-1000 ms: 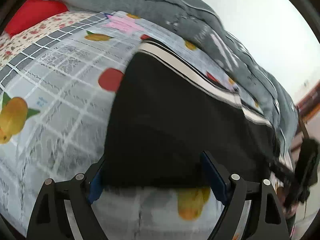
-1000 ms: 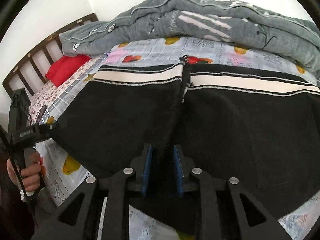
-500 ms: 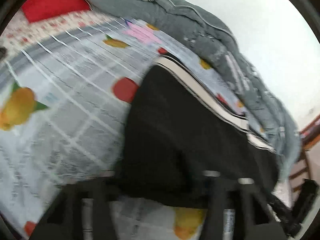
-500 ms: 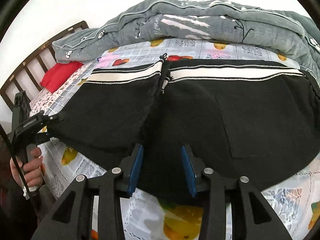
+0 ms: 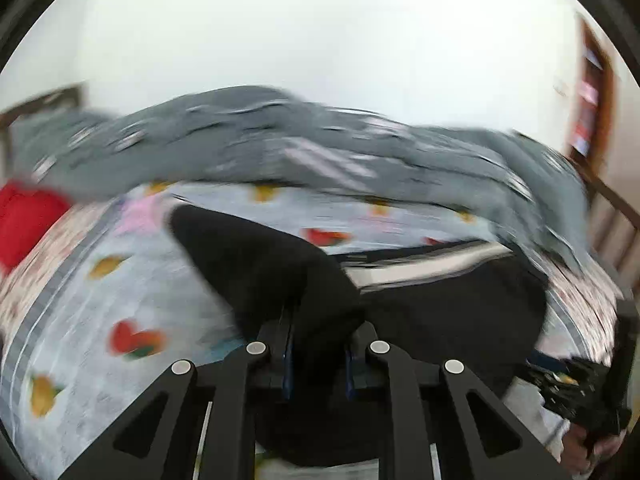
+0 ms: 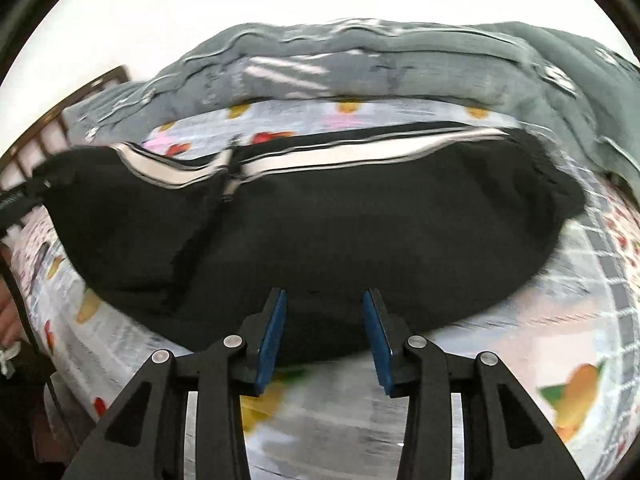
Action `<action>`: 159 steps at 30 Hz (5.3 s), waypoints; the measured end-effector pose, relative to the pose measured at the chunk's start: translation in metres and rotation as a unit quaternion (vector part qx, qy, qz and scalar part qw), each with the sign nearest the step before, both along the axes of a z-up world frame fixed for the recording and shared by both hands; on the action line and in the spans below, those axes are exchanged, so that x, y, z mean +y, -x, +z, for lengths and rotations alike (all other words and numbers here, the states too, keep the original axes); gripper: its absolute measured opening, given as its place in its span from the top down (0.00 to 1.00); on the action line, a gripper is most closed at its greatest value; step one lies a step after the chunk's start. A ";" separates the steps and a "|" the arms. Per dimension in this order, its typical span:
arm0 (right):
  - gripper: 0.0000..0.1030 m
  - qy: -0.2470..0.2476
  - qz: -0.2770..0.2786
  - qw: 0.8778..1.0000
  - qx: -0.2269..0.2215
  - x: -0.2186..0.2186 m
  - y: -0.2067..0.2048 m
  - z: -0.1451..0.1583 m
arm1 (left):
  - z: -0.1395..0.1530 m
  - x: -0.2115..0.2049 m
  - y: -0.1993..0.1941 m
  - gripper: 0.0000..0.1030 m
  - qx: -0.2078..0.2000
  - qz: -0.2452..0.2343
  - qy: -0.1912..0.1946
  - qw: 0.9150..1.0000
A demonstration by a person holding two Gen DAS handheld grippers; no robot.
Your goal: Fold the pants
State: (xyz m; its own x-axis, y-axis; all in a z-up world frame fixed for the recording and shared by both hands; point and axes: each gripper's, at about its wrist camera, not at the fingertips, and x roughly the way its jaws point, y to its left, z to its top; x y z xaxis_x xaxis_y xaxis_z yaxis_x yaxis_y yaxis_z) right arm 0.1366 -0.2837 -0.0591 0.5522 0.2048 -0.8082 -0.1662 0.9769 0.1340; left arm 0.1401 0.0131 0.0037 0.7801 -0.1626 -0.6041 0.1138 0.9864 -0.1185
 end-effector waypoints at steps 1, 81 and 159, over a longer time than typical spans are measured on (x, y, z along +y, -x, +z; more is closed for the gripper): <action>0.62 0.000 -0.011 1.000 0.001 -0.010 0.000 0.000 | -0.002 -0.021 -0.004 0.84 0.002 -0.024 -0.005 1.000; 0.81 -0.014 -0.120 0.992 -0.025 -0.176 -0.073 -0.016 | -0.092 -0.084 0.022 0.10 0.128 -0.111 -0.017 0.985; 0.91 -0.064 -0.007 0.997 -0.041 -0.035 -0.109 0.002 | -0.102 0.068 -0.006 0.44 0.199 0.018 0.101 0.975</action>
